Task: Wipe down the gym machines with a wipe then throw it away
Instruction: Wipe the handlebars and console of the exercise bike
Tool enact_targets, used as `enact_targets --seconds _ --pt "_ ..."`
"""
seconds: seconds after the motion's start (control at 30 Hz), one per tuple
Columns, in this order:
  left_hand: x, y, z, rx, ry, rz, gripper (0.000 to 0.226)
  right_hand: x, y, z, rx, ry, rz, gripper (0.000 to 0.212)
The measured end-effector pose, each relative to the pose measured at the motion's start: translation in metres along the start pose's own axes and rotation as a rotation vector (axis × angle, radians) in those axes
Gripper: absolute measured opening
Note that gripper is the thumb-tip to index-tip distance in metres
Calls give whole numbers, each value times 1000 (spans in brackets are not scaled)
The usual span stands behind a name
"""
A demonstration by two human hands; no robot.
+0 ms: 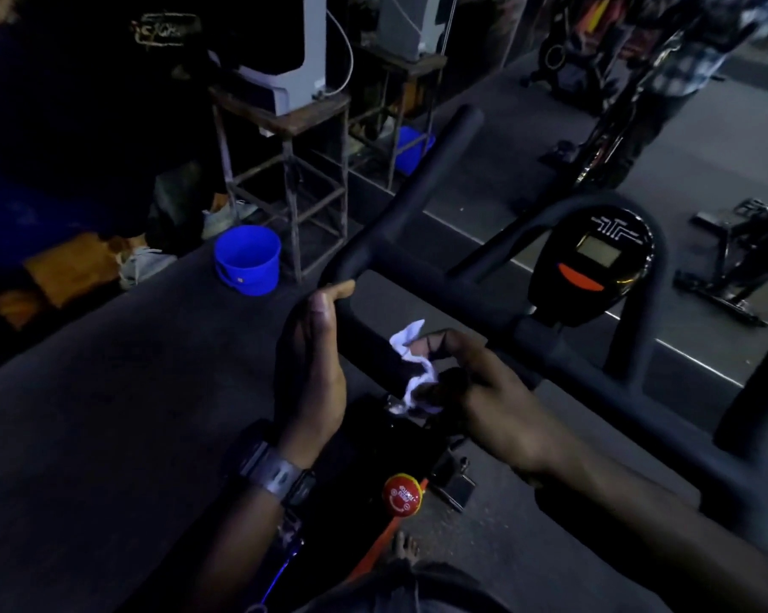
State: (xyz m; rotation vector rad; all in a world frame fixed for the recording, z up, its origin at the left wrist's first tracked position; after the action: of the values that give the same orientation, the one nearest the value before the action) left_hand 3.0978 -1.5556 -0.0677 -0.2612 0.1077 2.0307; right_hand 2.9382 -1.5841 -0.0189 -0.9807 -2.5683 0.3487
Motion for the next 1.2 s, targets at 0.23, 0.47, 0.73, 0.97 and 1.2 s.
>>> enact_targets --seconds 0.23,0.47,0.73,0.97,1.2 --pt "1 3 1 -112 56 75 61 0 -8 -9 -109 104 -42 36" --pt "-10 6 -7 -37 43 142 69 -54 9 -36 809 -351 -24 19" --pt "-95 5 6 -127 -96 39 58 -141 -17 -66 1288 -314 270 18" --pt "-150 42 14 -161 -102 -201 53 -175 -119 -76 998 -87 603 30" --pt "-182 61 9 -61 -207 -259 93 -150 -59 -48 982 -212 419 22"
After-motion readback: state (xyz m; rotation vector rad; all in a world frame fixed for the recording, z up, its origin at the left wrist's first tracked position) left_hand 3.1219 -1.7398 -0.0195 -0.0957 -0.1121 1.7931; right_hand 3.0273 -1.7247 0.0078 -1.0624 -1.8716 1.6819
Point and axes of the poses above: each hand's wrist, its own x-axis away from the middle knuckle, its own y-axis out of the palm, z = x × y, the point moved 3 cm from there along -x, towards the middle knuckle, and after that the axes turned 8 degrees about -z, right-handed, at the moved point
